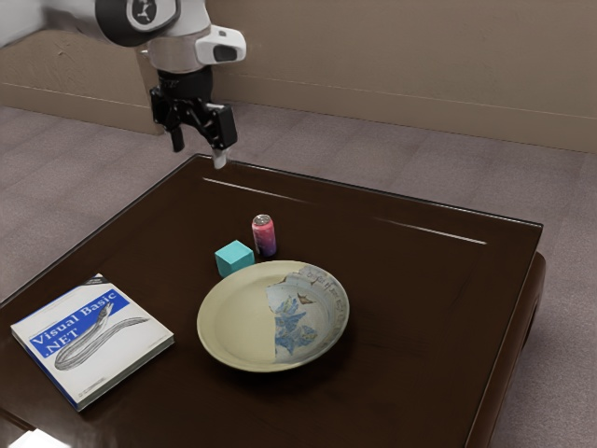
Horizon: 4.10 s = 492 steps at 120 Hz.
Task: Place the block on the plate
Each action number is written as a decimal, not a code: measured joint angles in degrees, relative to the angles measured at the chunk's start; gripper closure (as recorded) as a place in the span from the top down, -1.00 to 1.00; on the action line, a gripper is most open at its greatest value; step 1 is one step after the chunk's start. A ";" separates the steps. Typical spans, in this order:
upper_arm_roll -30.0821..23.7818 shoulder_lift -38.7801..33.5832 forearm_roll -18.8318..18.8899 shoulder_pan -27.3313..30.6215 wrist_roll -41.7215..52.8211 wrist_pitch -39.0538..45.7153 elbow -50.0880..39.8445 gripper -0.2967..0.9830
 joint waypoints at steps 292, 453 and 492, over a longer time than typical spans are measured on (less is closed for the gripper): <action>-1.79 29.98 0.14 9.94 15.95 23.39 7.38 0.04; -0.67 23.85 -2.37 -3.50 16.01 27.52 -15.15 0.22; -0.53 20.99 -2.62 -3.62 16.29 28.70 -15.24 0.47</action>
